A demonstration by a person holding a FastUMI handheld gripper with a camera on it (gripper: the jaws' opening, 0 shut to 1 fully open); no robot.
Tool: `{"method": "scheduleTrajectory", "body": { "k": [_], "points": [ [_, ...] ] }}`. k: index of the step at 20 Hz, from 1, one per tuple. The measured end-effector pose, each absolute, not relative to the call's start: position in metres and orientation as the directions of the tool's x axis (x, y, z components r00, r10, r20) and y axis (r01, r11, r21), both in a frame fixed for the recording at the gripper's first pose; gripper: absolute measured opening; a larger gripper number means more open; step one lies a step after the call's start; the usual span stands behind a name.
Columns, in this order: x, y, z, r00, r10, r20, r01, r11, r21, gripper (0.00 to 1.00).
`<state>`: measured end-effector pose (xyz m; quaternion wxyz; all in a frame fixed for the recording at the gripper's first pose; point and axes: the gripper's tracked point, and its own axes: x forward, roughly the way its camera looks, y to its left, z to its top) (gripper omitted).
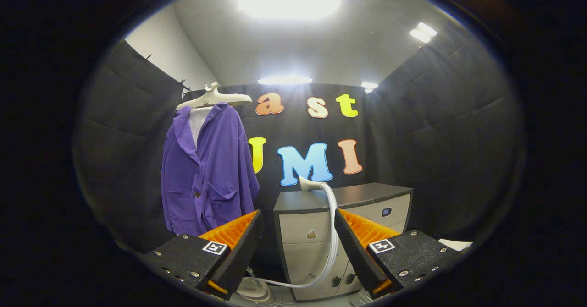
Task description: Iron the clothes twice with a garment steamer, once on the left side and once on the right side.
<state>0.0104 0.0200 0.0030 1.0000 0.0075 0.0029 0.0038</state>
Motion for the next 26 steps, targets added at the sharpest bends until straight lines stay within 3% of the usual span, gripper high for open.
{"method": "scheduleTrajectory", "body": {
  "k": [13,18,26],
  "points": [
    [0.046,0.035,0.047,0.999,0.025,0.047,-0.022,0.998,-0.059,0.96],
    [0.100,0.027,0.065,0.994,0.062,0.094,-0.058,0.998,-0.039,0.96],
    [0.227,-0.007,0.072,0.991,0.120,0.059,-0.119,0.993,-0.008,0.96]
  ]
}}
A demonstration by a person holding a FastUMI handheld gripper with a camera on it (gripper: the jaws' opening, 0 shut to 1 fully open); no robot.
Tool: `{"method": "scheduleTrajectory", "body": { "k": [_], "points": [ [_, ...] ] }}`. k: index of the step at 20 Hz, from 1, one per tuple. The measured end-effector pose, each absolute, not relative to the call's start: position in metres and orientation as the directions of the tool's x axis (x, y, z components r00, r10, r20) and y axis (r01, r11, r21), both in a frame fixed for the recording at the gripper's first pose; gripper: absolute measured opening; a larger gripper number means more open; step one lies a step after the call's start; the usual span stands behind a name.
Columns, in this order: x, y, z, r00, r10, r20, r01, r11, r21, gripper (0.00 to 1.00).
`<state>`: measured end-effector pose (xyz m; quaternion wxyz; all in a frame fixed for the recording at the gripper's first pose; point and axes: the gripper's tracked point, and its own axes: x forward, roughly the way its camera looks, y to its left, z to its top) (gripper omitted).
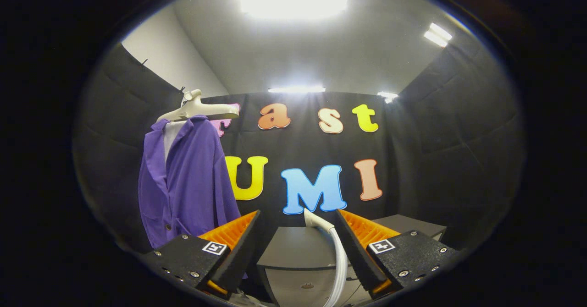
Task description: Iron the clothes twice with a garment steamer, once on the left side and once on the right side.
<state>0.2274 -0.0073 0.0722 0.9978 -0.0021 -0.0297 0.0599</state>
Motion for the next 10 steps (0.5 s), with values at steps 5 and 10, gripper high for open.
{"method": "scheduleTrajectory", "body": {
  "k": [5,10],
  "points": [
    [0.308,-0.029,0.063,0.989,0.149,0.004,-0.149,0.989,-0.003,0.96],
    [0.388,-0.036,0.042,0.969,0.223,-0.105,-0.217,0.974,0.064,0.96]
  ]
}}
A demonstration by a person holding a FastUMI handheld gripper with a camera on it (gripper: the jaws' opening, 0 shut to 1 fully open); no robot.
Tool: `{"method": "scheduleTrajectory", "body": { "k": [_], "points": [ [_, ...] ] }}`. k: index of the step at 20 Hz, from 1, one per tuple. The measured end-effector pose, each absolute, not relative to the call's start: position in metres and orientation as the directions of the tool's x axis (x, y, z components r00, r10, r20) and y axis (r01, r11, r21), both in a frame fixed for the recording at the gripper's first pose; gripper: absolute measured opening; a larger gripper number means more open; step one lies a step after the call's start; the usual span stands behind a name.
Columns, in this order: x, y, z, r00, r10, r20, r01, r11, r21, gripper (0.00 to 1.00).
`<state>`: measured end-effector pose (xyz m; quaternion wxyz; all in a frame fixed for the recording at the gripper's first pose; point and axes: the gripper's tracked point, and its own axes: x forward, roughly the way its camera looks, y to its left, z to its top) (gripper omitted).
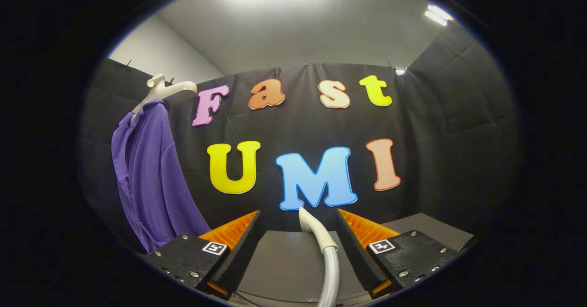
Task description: Iron the clothes twice with a garment steamer, once on the left side and once on the right side.
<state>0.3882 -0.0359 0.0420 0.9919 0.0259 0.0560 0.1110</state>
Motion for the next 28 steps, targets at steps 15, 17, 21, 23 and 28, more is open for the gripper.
{"method": "scheduleTrajectory", "body": {
  "k": [15,17,21,23,28],
  "points": [
    [0.525,-0.039,-0.053,0.805,0.401,-0.437,-0.233,0.891,0.389,0.95],
    [0.529,-0.040,-0.061,0.772,0.427,-0.471,-0.207,0.869,0.449,0.94],
    [0.534,-0.049,-0.078,0.722,0.437,-0.537,-0.116,0.841,0.528,0.93],
    [0.533,-0.051,-0.091,0.679,0.452,-0.579,-0.074,0.827,0.558,0.93],
    [0.522,-0.048,-0.113,0.592,0.501,-0.632,-0.034,0.798,0.601,0.93]
  ]
}}
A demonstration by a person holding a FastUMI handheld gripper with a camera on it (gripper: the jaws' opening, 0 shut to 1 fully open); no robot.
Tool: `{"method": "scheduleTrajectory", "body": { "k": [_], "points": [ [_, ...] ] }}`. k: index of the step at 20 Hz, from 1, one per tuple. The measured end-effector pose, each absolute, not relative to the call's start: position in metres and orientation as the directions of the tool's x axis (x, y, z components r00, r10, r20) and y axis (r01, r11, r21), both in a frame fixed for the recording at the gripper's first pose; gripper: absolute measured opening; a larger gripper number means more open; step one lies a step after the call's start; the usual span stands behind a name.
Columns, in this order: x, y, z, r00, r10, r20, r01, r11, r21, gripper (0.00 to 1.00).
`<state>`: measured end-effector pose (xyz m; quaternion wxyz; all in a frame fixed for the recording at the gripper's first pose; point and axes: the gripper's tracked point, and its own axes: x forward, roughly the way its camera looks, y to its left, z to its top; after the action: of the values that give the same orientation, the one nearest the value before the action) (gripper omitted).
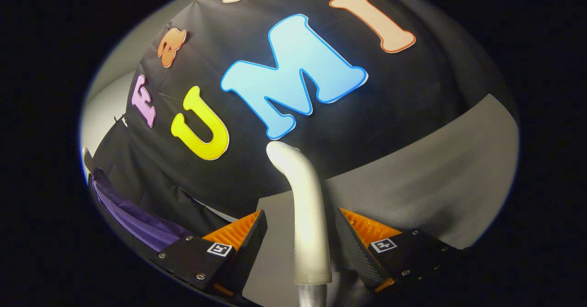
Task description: Iron the clothes twice with a garment steamer, once on the left side and once on the right side.
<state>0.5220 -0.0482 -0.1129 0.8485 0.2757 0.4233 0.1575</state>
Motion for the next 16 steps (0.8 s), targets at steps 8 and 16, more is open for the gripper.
{"method": "scheduleTrajectory", "body": {
  "k": [8,16],
  "points": [
    [0.516,-0.046,-0.130,0.525,0.559,-0.642,0.059,0.728,0.683,0.68],
    [0.506,-0.035,-0.116,0.503,0.674,-0.542,0.068,0.594,0.801,0.36]
  ]
}}
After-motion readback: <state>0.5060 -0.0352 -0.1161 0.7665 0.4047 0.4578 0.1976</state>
